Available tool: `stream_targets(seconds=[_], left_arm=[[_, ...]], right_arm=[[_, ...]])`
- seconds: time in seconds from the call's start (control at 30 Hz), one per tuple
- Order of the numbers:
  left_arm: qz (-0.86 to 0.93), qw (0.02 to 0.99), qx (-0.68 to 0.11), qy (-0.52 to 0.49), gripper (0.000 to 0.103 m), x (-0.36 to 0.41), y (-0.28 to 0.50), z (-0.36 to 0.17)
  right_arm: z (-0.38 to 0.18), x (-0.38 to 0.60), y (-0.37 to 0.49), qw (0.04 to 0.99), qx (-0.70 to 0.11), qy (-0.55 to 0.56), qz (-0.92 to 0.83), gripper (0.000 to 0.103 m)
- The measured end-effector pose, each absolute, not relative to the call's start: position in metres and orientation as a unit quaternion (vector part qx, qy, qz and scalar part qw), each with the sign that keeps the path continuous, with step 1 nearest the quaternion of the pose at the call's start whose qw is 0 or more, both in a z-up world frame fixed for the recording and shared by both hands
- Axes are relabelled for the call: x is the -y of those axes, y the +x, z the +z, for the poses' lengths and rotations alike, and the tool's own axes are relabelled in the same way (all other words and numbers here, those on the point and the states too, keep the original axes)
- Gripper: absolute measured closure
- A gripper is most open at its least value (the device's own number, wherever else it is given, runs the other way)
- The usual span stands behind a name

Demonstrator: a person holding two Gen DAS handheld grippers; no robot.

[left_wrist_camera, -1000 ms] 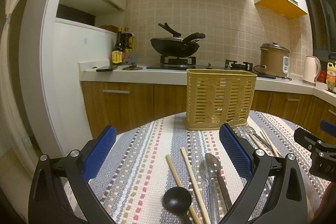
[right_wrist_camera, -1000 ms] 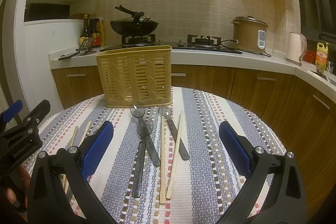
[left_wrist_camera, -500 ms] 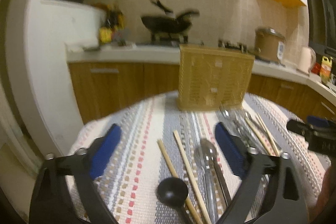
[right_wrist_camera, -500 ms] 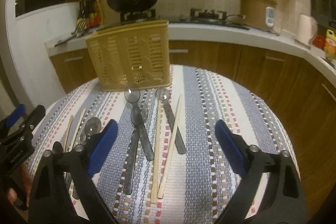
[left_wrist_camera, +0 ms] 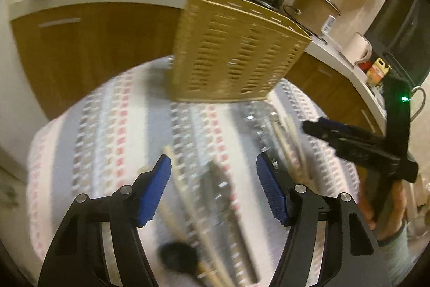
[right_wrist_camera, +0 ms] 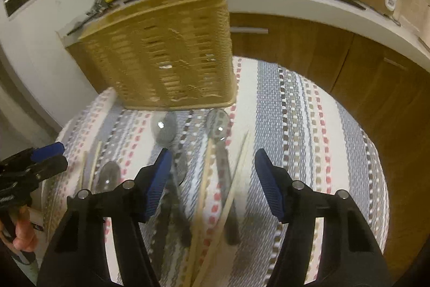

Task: Organize utensils
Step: 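Grasp a clear plastic spoon with the left tool while the right tool grasps another clear spoon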

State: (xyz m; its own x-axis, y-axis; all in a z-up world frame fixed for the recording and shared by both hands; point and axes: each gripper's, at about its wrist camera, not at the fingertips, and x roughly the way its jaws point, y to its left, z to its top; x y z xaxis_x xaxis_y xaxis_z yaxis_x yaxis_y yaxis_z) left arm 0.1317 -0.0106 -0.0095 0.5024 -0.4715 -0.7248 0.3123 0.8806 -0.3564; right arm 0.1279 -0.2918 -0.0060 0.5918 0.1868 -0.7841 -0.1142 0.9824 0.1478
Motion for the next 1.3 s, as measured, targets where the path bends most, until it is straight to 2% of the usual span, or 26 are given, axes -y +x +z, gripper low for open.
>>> stream_targets(seconds=[0.17,0.4,0.47,0.53,0.63,0.67,0.83,0.9,0.93,0.97,1.03,1.3], left_arm=[[-0.237,0.848,-0.464,-0.098,0.039,0.052,0.162,-0.009],[-0.234,0.828,-0.491,-0.136,0.039,0.077,0.193,-0.013],[-0.228,0.827,-0.497,-0.135,0.04,0.087,0.199,-0.018],[-0.221,0.826,-0.501,-0.135,0.04,0.093,0.204,-0.022],[-0.205,0.828,-0.507,-0.128,0.04,0.104,0.209,-0.029],[-0.193,0.831,-0.507,-0.12,0.04,0.109,0.211,-0.031],[-0.166,0.837,-0.511,-0.106,0.041,0.129,0.216,-0.043],[-0.152,0.837,-0.518,-0.096,0.049,0.138,0.216,-0.049],[-0.14,0.841,-0.516,-0.089,0.049,0.142,0.217,-0.05],[-0.133,0.843,-0.514,-0.081,0.053,0.147,0.217,-0.05],[-0.116,0.848,-0.514,-0.064,0.071,0.152,0.218,-0.051],[-0.158,0.838,-0.517,-0.075,0.073,0.149,0.201,-0.049]], right_arm=[[-0.018,0.299,0.167,0.852,-0.503,0.052,0.133,0.066],[-0.035,0.281,0.181,0.846,-0.515,-0.005,0.139,0.071],[-0.04,0.279,0.181,0.845,-0.515,-0.011,0.145,0.081],[-0.046,0.276,0.177,0.848,-0.511,-0.025,0.142,0.087],[-0.048,0.278,0.168,0.853,-0.501,-0.031,0.142,0.088],[-0.047,0.282,0.164,0.853,-0.501,-0.027,0.142,0.092],[-0.05,0.293,0.146,0.855,-0.497,-0.008,0.149,0.093],[-0.051,0.295,0.141,0.855,-0.496,0.0,0.151,0.093],[-0.053,0.294,0.138,0.855,-0.496,0.001,0.152,0.093],[-0.053,0.294,0.136,0.855,-0.496,0.001,0.152,0.093],[-0.053,0.292,0.133,0.854,-0.498,0.002,0.151,0.093],[-0.049,0.314,0.111,0.837,-0.519,0.043,0.166,0.093]])
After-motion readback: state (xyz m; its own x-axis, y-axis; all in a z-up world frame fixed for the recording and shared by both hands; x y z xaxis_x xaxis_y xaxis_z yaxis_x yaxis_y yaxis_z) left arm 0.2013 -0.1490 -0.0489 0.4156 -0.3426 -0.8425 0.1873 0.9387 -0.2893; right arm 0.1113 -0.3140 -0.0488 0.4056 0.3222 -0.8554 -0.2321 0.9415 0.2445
